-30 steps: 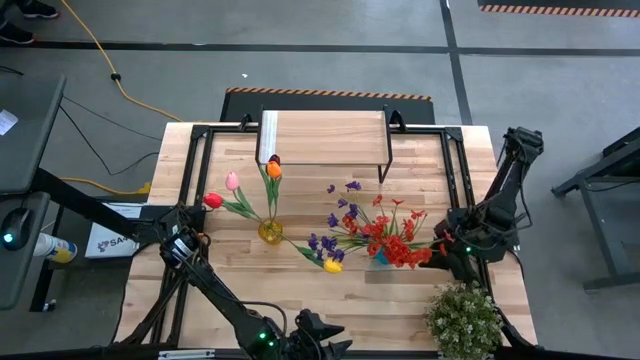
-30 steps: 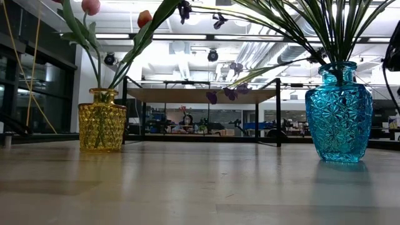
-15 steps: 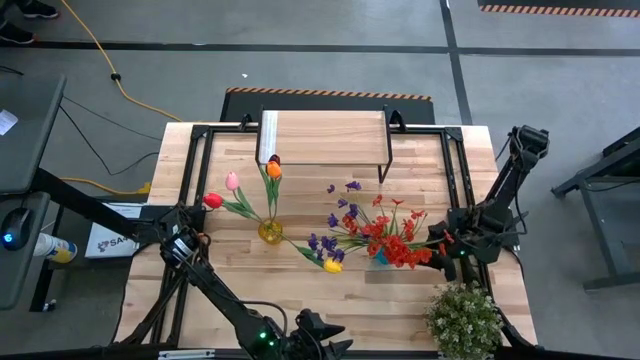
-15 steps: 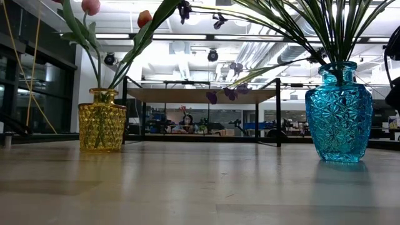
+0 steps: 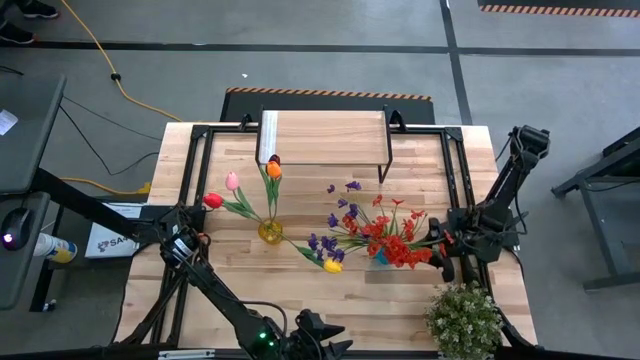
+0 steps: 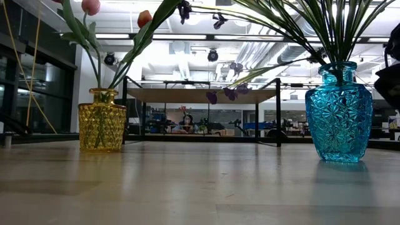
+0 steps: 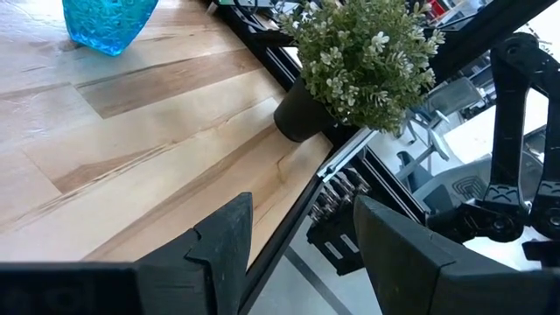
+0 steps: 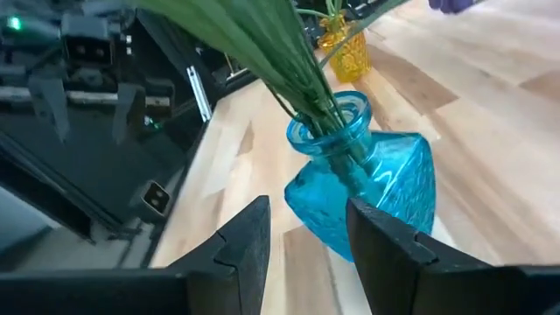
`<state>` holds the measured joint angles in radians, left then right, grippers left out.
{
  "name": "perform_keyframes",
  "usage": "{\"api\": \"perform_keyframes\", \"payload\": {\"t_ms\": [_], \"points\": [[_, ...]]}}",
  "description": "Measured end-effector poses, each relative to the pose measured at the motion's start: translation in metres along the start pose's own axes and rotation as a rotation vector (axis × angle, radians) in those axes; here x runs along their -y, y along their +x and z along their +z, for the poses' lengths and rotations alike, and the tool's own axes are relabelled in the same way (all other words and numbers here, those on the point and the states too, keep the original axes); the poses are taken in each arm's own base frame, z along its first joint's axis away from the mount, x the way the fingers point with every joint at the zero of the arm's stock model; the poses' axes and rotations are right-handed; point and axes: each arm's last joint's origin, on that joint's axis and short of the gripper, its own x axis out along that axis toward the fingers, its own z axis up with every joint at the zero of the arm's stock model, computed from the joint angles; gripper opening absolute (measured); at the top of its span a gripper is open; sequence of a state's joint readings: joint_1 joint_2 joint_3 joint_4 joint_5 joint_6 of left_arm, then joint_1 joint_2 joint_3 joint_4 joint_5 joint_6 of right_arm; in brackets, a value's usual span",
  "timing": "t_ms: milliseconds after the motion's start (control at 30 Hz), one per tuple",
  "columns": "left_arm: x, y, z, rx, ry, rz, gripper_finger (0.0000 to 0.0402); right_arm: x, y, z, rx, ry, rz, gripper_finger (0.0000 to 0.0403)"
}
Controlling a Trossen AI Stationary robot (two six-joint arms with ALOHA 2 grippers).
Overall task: Pick and place flowers into a vace then onto a shelf
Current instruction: Put the blue vase with flowers on the shelf
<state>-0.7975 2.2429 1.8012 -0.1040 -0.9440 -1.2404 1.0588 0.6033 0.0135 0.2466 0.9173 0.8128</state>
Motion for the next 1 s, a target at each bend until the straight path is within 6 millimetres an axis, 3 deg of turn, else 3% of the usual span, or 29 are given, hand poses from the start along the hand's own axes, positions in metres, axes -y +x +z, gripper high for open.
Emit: {"api": "perform_keyframes", "payload": {"t_ms": [267, 567, 1000], "points": [[0.0, 0.0, 0.0, 0.0, 0.0, 0.0, 0.0232, 0.007, 0.007, 0.006, 0.059, -0.082, -0.101, 0.0142], [0.0, 0.0, 0.0, -0.001, 0.002, 0.001, 0.0232, 0.012, 0.017, 0.01, -0.07, -0.077, 0.003, 0.0142], [-0.001, 0.0, 0.0, -0.003, 0.01, 0.006, 0.0232, 0.015, 0.024, 0.016, -0.094, -0.097, 0.053, 0.0143]]}}
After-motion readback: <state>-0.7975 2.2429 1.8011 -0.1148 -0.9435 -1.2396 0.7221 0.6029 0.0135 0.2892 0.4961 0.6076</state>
